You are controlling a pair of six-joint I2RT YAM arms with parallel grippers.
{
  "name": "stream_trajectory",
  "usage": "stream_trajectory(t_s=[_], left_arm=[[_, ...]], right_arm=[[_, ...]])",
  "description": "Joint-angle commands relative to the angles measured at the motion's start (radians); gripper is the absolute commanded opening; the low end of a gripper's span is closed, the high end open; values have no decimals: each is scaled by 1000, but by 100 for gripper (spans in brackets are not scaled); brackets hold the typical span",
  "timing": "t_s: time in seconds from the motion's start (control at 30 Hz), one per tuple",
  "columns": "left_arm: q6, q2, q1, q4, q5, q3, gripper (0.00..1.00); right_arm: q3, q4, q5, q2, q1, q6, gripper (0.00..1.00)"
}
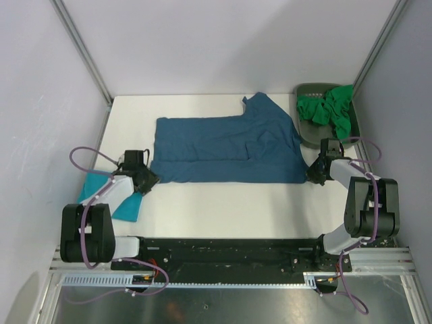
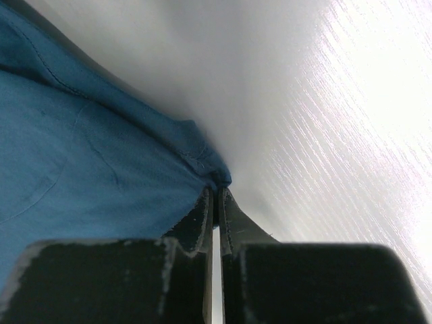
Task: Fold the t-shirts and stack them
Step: Fold the flattened tshirt in 1/3 of the way
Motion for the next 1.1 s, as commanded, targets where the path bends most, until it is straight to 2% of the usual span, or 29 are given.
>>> stream_trajectory(t_s=[0.0,0.27,0.7,1.07], left_arm=[[-40,44,30,57,12,23,49],[-52,91,36,70,17,50,48],[-31,11,44,68,13,30,47],[-32,124,50,75,-13,73,48]], right_arm=[[33,-36,28,8,2,-21,0],[36,-36,19,11,4,-24,0],[45,-37,16,18,4,-30,0],[48,-42,10,26,4,-38,0]])
